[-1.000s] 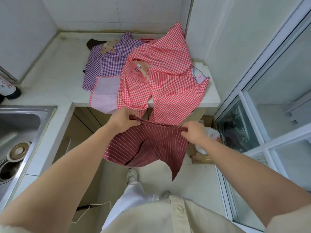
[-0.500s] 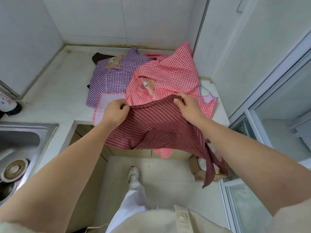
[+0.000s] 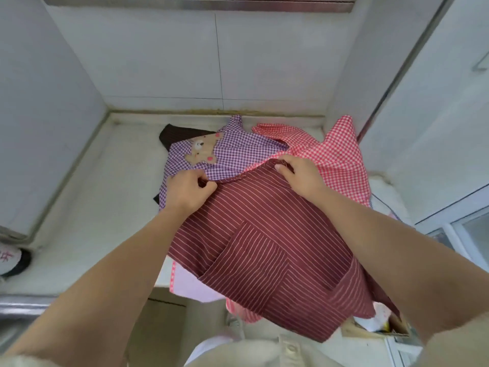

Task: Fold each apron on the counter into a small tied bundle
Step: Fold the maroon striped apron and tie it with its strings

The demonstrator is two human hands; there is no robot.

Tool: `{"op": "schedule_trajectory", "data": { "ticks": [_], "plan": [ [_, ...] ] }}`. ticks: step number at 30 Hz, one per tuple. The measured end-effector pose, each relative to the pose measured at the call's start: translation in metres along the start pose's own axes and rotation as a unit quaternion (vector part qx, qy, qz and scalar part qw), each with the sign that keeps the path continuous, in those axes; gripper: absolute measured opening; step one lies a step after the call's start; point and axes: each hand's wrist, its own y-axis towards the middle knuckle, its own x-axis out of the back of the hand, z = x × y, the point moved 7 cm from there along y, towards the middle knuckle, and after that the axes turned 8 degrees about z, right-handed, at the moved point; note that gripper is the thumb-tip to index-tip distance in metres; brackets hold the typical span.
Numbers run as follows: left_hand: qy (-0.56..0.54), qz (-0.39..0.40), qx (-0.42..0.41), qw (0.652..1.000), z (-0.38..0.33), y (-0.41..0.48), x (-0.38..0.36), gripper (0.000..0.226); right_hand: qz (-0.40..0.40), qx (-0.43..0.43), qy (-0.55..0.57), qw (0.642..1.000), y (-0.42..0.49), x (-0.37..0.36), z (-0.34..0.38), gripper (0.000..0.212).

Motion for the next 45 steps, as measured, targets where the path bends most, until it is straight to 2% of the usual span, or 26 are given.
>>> {"op": "schedule_trajectory", "data": {
  "ticks": [4,7,9,11,13,14,15,16,17,20,22,24,26,27,29,31,32,34,36,38,39,41,43,45],
  "plan": [
    [0.117,0.024,0.067,0.991,0.032,0.043,-0.01,0.025,0.029,0.0,-0.011,1.0,0.044,-0.022,0.001,0.022],
    [0.167,0.042,0.069,0.983,0.041,0.064,-0.025,0.028,0.05,-0.02,-0.007,0.999,0.066,-0.039,-0.008,0.023],
    [0.114,0.04,-0.002,0.993,0.026,0.08,-0.037,0.04,0.067,-0.03,0.013,0.997,0.075,-0.046,-0.012,0.023],
    [0.007,0.066,-0.085,0.994,0.0,0.089,-0.053,0.054,0.085,-0.032,0.038,0.995,0.076,-0.054,-0.013,0.026],
    [-0.082,0.128,-0.093,0.984,-0.025,0.1,-0.071,0.063,0.102,-0.046,0.059,0.992,0.078,-0.058,-0.019,0.029],
    [-0.104,0.143,-0.091,0.98,-0.033,0.102,-0.076,0.056,0.112,-0.049,0.08,0.989,0.077,-0.06,-0.019,0.028],
    [-0.111,0.143,-0.098,0.979,-0.04,0.105,-0.079,0.039,0.126,-0.058,0.113,0.984,0.075,-0.061,-0.023,0.027],
    [-0.11,0.136,-0.108,0.979,-0.046,0.109,-0.081,0.02,0.149,-0.072,0.144,0.976,0.071,-0.061,-0.026,0.031],
    [-0.105,0.128,-0.11,0.98,-0.05,0.113,-0.084,0.011,0.18,-0.096,0.16,0.966,0.065,-0.06,-0.034,0.041],
    [-0.067,0.074,-0.081,0.992,-0.045,0.12,-0.082,0.013,0.312,-0.187,0.087,0.927,0.036,-0.056,-0.065,0.069],
    [-0.051,0.045,-0.053,0.996,-0.039,0.123,-0.082,0.011,0.396,-0.283,0.002,0.873,0.008,-0.049,-0.102,0.082],
    [-0.059,0.046,-0.025,0.997,-0.033,0.127,-0.084,0.013,0.465,-0.344,-0.037,0.815,-0.014,-0.039,-0.125,0.086],
    [-0.06,0.047,0.0,0.997,-0.03,0.129,-0.09,0.014,0.49,-0.375,-0.017,0.787,-0.024,-0.026,-0.141,0.075],
    [-0.063,0.039,0.017,0.997,-0.027,0.13,-0.093,0.014,0.476,-0.375,-0.008,0.795,-0.023,-0.018,-0.146,0.062],
    [-0.078,0.019,0.046,0.996,-0.022,0.132,-0.096,0.015,0.378,-0.361,0.021,0.852,-0.011,-0.001,-0.152,0.034],
    [-0.081,-0.007,0.066,0.994,-0.024,0.13,-0.093,0.017,0.261,-0.337,0.046,0.903,0.001,0.01,-0.157,0.039],
    [-0.075,-0.015,0.079,0.994,-0.027,0.128,-0.091,0.02,0.231,-0.326,0.035,0.916,0.002,0.012,-0.157,0.046],
    [-0.066,-0.028,0.101,0.992,-0.036,0.119,-0.089,0.035,0.223,-0.307,0.004,0.925,-0.002,0.004,-0.154,0.05],
    [-0.027,-0.073,0.062,0.995,-0.057,0.108,-0.083,0.052,0.213,-0.285,-0.01,0.934,-0.01,-0.004,-0.156,0.051],
    [0.027,-0.1,-0.063,0.993,-0.091,0.098,-0.084,0.058,0.18,-0.271,0.006,0.945,-0.018,0.0,-0.158,0.05],
    [0.034,-0.076,-0.141,0.986,-0.111,0.092,-0.089,0.058,0.172,-0.265,0.02,0.949,-0.021,0.002,-0.158,0.05],
    [0.052,0.027,-0.252,0.966,-0.151,0.08,-0.111,0.055,0.173,-0.265,0.028,0.948,-0.03,0.009,-0.161,0.06],
    [0.087,0.119,-0.278,0.949,-0.172,0.076,-0.134,0.058,0.19,-0.268,0.005,0.944,-0.039,0.019,-0.163,0.057],
    [0.113,0.16,-0.263,0.945,-0.179,0.078,-0.151,0.058,0.222,-0.286,-0.016,0.932,-0.053,0.029,-0.175,0.041]
  ]
}}
